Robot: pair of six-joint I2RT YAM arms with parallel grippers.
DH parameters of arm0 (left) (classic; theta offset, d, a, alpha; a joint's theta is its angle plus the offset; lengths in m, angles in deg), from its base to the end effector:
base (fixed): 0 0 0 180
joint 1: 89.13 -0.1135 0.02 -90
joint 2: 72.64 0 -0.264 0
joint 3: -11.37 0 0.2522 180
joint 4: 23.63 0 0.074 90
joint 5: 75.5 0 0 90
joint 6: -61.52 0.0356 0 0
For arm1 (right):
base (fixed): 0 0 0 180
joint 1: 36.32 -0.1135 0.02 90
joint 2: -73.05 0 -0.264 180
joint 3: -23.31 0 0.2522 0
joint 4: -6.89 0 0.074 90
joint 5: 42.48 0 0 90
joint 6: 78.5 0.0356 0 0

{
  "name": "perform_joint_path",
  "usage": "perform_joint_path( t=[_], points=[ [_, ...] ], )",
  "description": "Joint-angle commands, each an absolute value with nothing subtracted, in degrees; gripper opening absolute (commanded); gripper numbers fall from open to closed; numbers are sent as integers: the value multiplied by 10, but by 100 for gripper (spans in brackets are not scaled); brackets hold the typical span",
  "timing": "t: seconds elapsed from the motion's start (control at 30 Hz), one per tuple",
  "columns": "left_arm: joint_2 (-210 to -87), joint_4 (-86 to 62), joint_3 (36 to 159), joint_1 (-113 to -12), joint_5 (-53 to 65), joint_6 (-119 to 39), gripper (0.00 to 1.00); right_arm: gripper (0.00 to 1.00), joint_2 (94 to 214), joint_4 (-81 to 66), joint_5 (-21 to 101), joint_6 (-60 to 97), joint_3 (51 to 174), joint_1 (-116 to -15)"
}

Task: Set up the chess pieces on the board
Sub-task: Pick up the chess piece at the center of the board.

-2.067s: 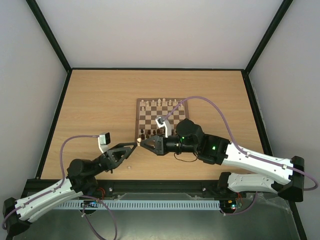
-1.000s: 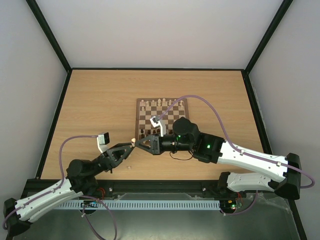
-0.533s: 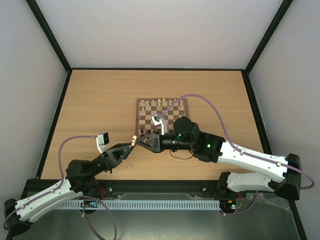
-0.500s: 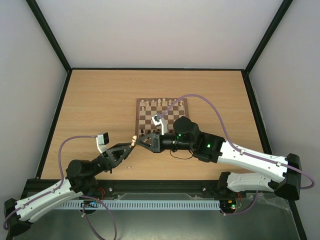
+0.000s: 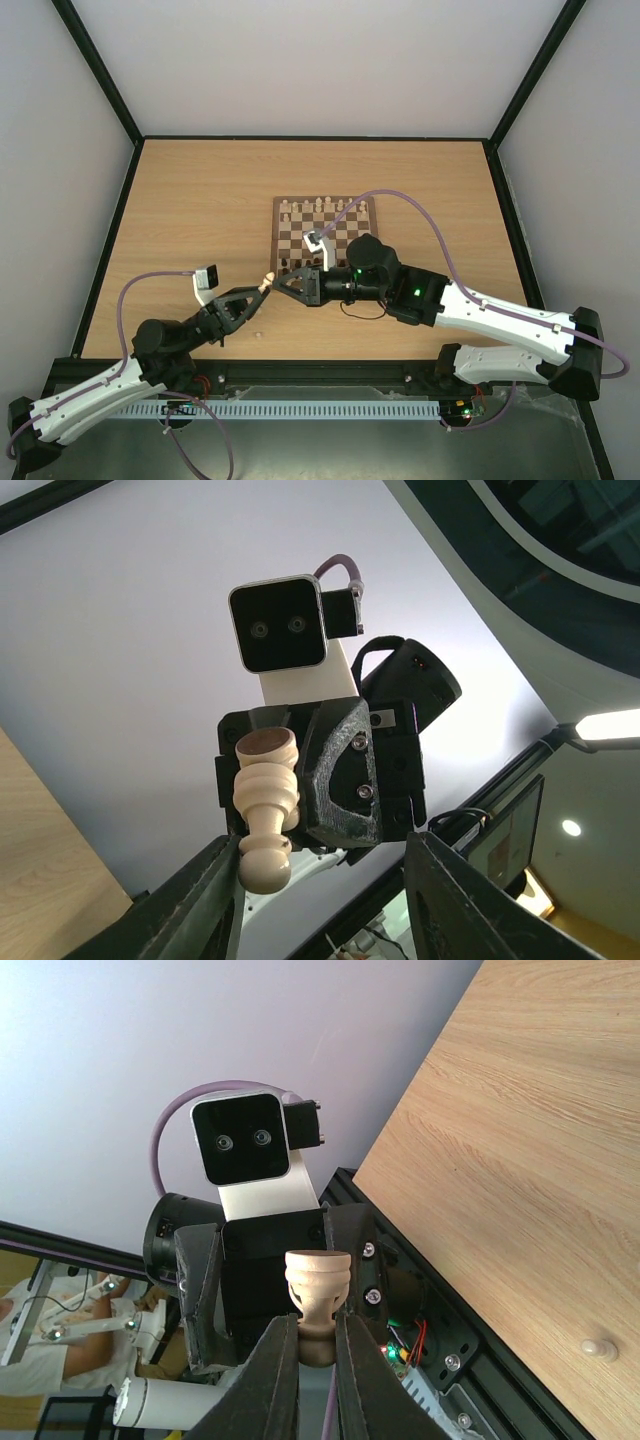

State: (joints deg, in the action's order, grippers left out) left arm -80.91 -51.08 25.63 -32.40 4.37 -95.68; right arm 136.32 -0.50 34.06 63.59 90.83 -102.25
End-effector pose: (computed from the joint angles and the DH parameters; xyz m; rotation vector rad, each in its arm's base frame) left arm 0.0499 -0.0875 0.2379 0.0879 1.2208 -2.0318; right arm 0.0990 0.2419 0.3620 -0.4477 1.8950 1.6880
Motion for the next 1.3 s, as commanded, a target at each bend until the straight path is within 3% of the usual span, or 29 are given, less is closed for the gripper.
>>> perform_joint_path(
  t=[0.0,0.57,0.9,1.27],
  points=[
    [-806,-519,233,-321,53,-953,46,7,1350,14,341,638,902,-1019],
    [-806,-504,233,-321,67,-957,30,7,1349,13,331,636,900,-1018],
    [-821,-502,239,-321,72,-959,14,7,1346,11,330,634,899,-1018],
    [-832,-433,284,-321,80,-937,11,7,1317,-19,357,627,891,-1018]
  ],
)
